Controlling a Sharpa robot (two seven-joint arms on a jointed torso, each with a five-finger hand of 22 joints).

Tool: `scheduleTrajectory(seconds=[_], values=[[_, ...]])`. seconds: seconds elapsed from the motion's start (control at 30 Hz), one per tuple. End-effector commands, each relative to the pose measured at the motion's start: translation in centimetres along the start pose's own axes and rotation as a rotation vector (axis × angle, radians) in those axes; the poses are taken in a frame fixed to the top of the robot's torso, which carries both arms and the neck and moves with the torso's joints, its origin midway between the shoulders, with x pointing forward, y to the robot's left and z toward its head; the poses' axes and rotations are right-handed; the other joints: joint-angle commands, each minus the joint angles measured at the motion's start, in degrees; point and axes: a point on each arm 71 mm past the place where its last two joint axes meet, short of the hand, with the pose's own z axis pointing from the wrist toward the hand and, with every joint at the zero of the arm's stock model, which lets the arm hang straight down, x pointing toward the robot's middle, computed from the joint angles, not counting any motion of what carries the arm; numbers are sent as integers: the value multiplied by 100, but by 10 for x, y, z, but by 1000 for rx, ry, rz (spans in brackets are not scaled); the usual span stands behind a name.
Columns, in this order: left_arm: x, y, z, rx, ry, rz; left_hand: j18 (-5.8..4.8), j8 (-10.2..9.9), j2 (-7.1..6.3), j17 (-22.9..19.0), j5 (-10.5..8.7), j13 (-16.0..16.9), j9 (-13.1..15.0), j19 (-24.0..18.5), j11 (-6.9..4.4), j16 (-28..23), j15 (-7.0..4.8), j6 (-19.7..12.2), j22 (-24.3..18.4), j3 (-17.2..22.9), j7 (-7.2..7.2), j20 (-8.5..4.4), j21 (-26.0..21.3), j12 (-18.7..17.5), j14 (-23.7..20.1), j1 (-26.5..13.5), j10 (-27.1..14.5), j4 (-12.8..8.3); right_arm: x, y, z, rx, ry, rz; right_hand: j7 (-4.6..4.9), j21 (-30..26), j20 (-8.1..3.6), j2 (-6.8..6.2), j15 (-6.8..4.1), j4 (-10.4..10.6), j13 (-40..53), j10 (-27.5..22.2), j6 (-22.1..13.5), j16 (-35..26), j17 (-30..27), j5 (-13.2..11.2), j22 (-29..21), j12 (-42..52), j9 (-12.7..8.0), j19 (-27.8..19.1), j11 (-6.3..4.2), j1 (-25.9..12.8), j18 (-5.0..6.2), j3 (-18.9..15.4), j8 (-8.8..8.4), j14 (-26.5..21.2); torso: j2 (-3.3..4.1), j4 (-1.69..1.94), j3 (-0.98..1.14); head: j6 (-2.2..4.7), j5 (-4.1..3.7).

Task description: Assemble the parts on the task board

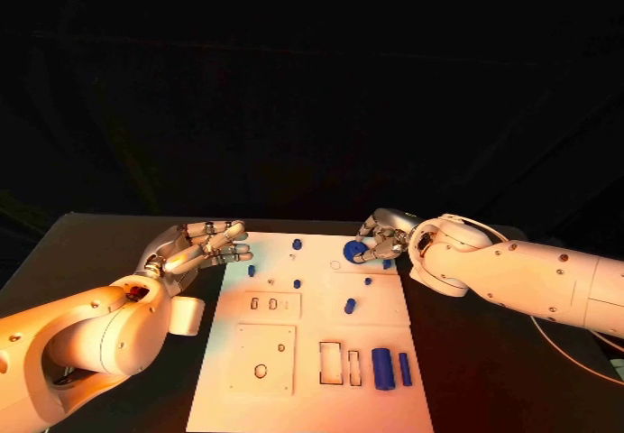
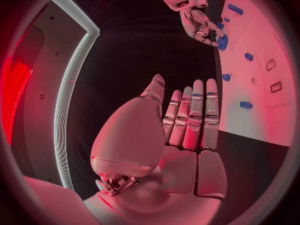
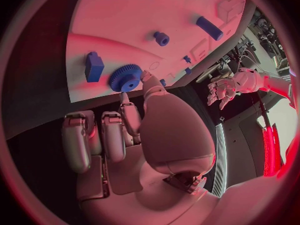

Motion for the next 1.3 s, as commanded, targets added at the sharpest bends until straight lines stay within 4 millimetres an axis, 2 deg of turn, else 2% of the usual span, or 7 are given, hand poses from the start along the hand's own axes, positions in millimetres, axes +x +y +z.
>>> scheduleTrajectory(seconds=[0.03, 0.57, 0.77, 0.87, 1.03, 1.3], values=[[3, -1, 1, 4, 22, -10, 73, -20, 4, 9, 13, -5, -4, 30, 39, -37, 37, -2, -5, 0, 27, -9, -19, -20, -6, 33, 6, -38, 2, -1, 1, 18, 10, -20, 7, 19, 26, 16, 41, 47, 44, 53, -35, 27, 1111, 24, 1286, 54, 11, 430, -3, 69, -60, 5, 43, 512, 3, 2, 0, -6, -4], [3, -1, 1, 1, 25, -11, 73, -23, 7, 10, 13, -4, -3, 29, 38, -45, 37, 1, -7, -2, 25, -8, -21, -24, -6, 34, 11, -43, 4, -1, 6, 27, 12, -41, -1, 65, 32, 110, 42, 33, 291, 188, 18, 54, 1166, 30, 1351, 271, 44, 477, -8, 190, -78, 47, 115, 522, 4, 8, -4, -30, -10], [2, -1, 1, -1, 25, -11, 73, -23, 7, 10, 13, -4, -3, 29, 38, -45, 37, 1, -7, -2, 25, -8, -21, -24, -6, 34, 11, -43, 6, 1, 7, 18, 14, -52, -23, 107, 26, 149, 32, 20, 432, 276, 130, 77, 1216, 14, 1409, 395, 75, 521, -24, 235, -94, 59, 190, 532, 3, 8, -5, -39, -8], [2, -1, 0, -1, 25, -11, 73, -23, 7, 10, 13, -4, -3, 29, 38, -45, 37, 1, -7, -2, 25, -8, -21, -24, -6, 34, 11, -43, 6, 2, 7, 10, 4, -68, -48, 132, 17, 177, 17, 6, 529, 345, 236, 84, 1231, -21, 1442, 479, 99, 547, -45, 267, -103, 77, 248, 535, 4, 9, -5, -38, -8], [2, -1, 0, -2, 25, -11, 73, -23, 7, 10, 13, -4, -3, 29, 38, -45, 37, 1, -7, -2, 25, -8, -21, -24, -6, 34, 11, -43, 5, 5, 5, -12, -30, -101, -103, 170, -16, 273, -24, -20, 677, 456, 430, 95, 1256, -245, 1492, 605, 131, 586, -92, 358, -118, 188, 319, 540, 4, 7, -5, -41, -8], [2, 0, 0, -5, 27, -11, 73, -26, 12, 11, 13, -4, -3, 28, 38, -51, 38, 2, -10, -3, 24, -7, -23, -29, -7, 35, 11, -46, 2, 12, 3, -54, -105, -134, -163, 182, -58, 312, -72, 9, 764, 525, 585, 97, 1261, -118, 1508, 672, 147, 599, -146, 352, -122, 282, 327, 541, 3, 16, -6, -36, -10]])
